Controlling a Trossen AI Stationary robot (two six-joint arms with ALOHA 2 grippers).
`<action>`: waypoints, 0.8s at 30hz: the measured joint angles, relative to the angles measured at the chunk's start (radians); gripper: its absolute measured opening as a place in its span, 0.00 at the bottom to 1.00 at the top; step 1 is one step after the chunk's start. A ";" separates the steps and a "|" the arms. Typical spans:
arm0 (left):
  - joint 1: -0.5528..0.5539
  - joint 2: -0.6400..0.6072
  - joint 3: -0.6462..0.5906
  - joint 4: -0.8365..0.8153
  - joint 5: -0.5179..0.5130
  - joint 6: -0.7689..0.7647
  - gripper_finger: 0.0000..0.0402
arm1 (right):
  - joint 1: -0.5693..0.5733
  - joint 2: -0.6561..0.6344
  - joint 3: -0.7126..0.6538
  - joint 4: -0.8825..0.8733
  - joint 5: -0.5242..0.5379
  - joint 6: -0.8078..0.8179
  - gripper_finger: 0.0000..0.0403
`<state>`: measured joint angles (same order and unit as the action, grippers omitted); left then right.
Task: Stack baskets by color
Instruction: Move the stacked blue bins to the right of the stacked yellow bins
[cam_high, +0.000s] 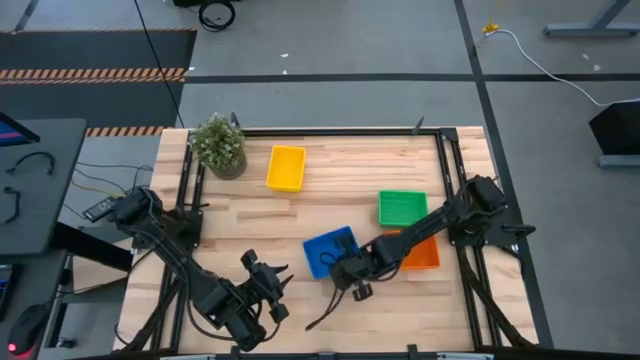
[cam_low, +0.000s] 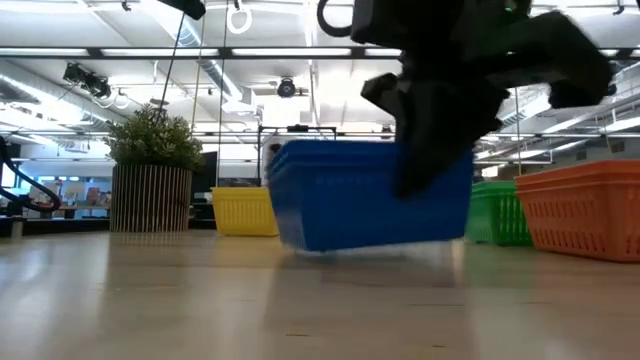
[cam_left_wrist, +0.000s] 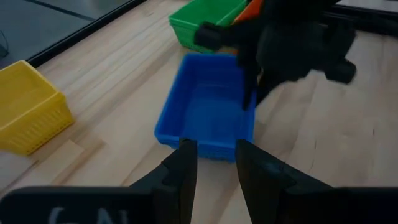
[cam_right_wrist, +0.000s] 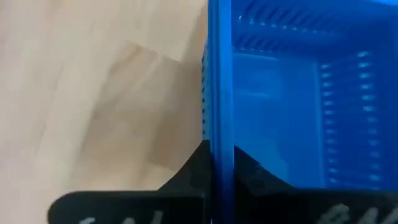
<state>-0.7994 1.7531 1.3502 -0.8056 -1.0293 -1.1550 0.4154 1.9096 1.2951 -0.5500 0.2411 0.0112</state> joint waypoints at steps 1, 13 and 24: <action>0.000 0.000 0.000 0.000 0.001 0.003 0.29 | -0.008 -0.009 0.001 -0.015 0.001 -0.043 0.04; 0.098 0.000 0.001 -0.122 0.025 0.067 0.29 | -0.211 -0.099 -0.001 -0.062 -0.131 -0.451 0.04; 0.315 -0.112 0.001 -0.410 0.031 0.133 0.29 | -0.477 -0.100 -0.001 -0.096 -0.245 -0.894 0.09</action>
<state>-0.4841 1.6411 1.3514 -1.2157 -0.9984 -1.0217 -0.0618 1.8099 1.2942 -0.6460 -0.0041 -0.8825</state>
